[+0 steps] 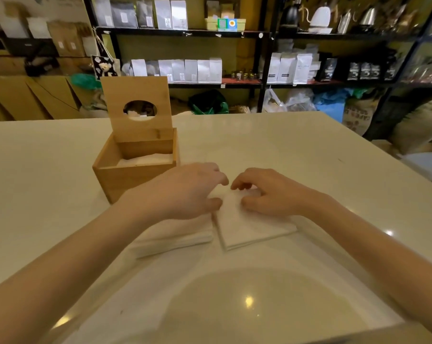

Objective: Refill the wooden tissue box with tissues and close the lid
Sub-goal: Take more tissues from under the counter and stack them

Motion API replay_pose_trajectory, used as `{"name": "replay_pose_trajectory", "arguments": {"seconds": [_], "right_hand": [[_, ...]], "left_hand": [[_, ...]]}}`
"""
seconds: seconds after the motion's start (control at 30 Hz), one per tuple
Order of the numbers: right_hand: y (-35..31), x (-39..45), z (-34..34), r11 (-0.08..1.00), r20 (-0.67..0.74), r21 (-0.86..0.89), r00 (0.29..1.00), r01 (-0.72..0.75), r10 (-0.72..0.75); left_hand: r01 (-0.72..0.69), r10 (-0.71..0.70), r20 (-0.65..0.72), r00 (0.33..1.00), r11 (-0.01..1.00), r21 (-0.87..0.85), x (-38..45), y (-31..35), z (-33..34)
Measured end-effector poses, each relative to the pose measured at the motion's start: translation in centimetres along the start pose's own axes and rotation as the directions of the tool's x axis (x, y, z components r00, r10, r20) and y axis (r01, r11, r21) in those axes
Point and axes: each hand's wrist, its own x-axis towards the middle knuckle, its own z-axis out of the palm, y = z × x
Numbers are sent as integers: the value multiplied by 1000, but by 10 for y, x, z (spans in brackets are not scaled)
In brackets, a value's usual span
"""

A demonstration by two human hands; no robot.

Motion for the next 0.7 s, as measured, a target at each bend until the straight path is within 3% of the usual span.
{"name": "replay_pose_trajectory", "arguments": {"seconds": [0.17, 0.4, 0.7], "right_hand": [[12, -5, -19, 998, -71, 67, 997, 6, -2], [22, -15, -10, 995, 140, 99, 990, -17, 3], [17, -19, -12, 1000, 98, 8, 995, -4, 3]], "left_hand": [[-26, 30, 44, 999, 997, -75, 22, 1, 6], [4, -3, 151, 989, 1000, -5, 38, -4, 20], [-4, 19, 143, 990, 994, -106, 42, 2, 21]]}}
